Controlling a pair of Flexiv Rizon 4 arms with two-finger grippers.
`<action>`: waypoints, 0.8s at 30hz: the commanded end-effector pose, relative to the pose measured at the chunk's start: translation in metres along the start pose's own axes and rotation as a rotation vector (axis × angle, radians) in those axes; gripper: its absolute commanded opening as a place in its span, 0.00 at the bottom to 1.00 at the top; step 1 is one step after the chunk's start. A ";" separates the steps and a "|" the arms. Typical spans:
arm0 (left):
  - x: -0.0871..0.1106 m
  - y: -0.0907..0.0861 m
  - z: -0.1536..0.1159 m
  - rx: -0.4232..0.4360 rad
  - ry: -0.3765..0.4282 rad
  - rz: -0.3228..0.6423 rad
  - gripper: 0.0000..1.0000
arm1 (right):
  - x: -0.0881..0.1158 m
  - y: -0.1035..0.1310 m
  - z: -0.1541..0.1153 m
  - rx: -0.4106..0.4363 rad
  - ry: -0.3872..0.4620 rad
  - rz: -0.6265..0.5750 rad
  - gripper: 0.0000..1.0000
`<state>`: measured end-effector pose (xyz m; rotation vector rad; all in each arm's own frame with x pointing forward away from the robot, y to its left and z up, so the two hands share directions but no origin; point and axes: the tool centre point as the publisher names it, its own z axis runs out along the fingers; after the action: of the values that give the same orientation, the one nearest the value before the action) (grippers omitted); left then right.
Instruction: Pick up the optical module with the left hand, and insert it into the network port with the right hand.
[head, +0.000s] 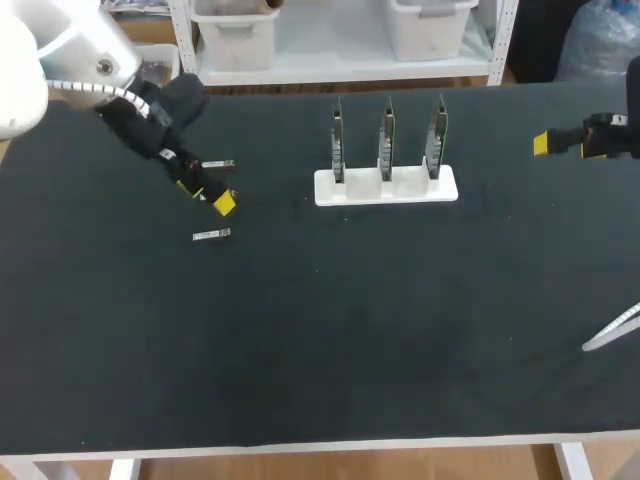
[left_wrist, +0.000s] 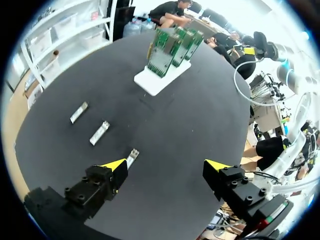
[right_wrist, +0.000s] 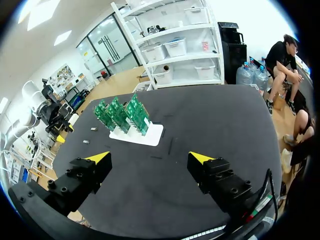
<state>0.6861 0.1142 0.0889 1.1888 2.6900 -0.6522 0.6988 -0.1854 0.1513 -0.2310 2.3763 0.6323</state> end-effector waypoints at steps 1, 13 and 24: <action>0.015 0.004 -0.003 -0.002 0.022 -0.037 1.00 | 0.000 0.000 0.001 0.001 0.000 0.000 1.00; 0.034 0.001 0.001 0.026 0.001 -0.089 1.00 | 0.000 0.000 0.001 0.001 0.000 0.000 1.00; 0.034 0.001 0.001 0.026 0.001 -0.089 1.00 | 0.000 0.000 0.001 0.001 0.000 0.000 1.00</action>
<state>0.6639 0.1368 0.0780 1.0772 2.7591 -0.7021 0.6988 -0.1854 0.1513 -0.2310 2.3762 0.6323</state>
